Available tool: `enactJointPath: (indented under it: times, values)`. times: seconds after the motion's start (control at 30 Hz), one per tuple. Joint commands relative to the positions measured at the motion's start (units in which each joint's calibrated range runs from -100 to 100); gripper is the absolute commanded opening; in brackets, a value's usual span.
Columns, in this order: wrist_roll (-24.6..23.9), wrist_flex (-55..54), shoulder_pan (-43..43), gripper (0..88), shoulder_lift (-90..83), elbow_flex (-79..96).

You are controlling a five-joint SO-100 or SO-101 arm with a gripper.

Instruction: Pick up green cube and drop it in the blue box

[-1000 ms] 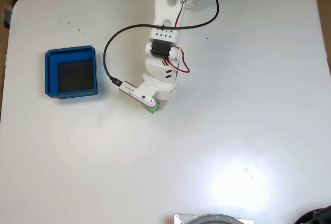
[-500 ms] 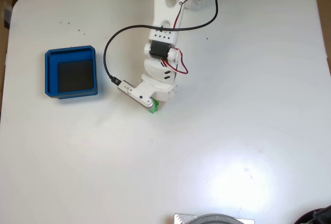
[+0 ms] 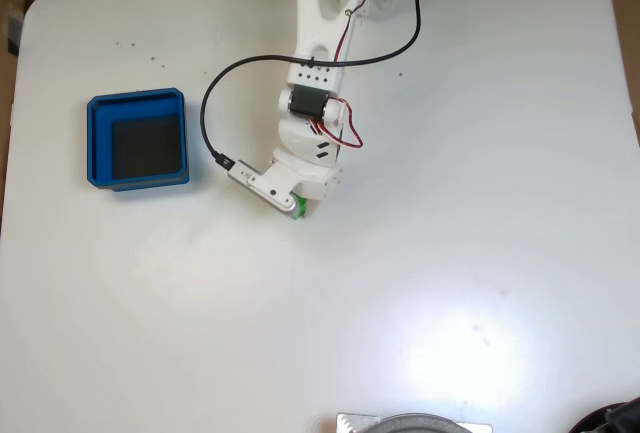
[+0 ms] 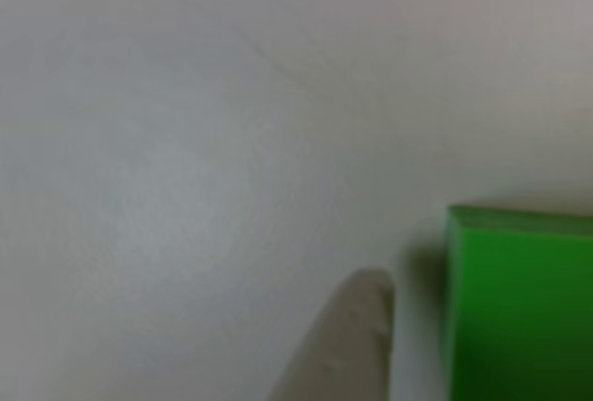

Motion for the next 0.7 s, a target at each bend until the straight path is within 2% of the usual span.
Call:
enactJointPath:
  times: [0.0, 0.2, 0.67]
  values:
    - [-0.1, -1.2, 0.5, 25.2, -0.9, -3.0]
    - [-0.1, -1.2, 0.5, 23.9, -0.9, -3.0]
    - [0.0, -1.0, 0.6, 9.1, -1.1, -3.0]
